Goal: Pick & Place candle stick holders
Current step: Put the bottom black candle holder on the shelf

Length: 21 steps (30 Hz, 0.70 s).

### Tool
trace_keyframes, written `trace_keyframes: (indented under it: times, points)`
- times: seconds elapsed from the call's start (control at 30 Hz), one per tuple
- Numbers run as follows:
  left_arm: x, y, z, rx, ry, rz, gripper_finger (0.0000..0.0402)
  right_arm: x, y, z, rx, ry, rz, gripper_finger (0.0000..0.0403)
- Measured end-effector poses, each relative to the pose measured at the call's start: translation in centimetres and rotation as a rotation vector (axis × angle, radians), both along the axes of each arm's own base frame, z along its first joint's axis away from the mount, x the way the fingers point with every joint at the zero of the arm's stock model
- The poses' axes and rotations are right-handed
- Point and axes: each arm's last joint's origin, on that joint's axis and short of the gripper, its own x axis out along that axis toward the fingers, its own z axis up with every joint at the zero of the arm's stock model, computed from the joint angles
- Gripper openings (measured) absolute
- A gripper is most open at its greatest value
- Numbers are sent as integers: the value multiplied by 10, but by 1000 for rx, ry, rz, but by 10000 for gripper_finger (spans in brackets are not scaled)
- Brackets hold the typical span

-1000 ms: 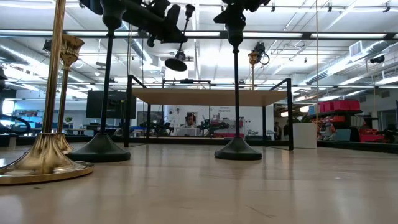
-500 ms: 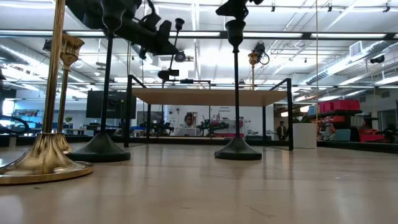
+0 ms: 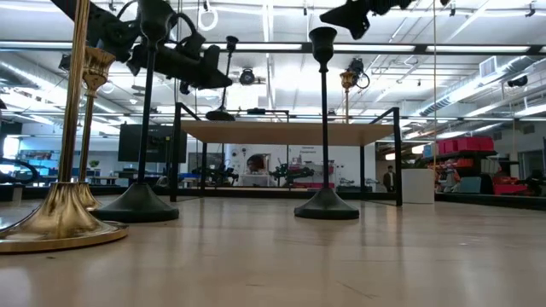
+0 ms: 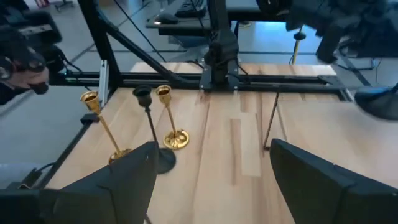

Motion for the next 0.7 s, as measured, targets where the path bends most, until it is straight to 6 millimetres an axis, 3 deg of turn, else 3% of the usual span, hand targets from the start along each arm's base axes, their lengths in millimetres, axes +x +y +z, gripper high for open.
trace_keyframes:
  times: [0.17, 0.3, 0.7]
  points:
    - [-6, 3, -11, -28, 14, 27, 14, -8, 3, -14, 21, -45, 2, 304]
    - [-7, 3, -8, 2, -15, 26, 14, -9, 5, -20, 28, -71, 5, 304]
    - [1, 8, -20, -12, 0, 23, 14, -6, 19, -19, 24, -92, 68, 304]
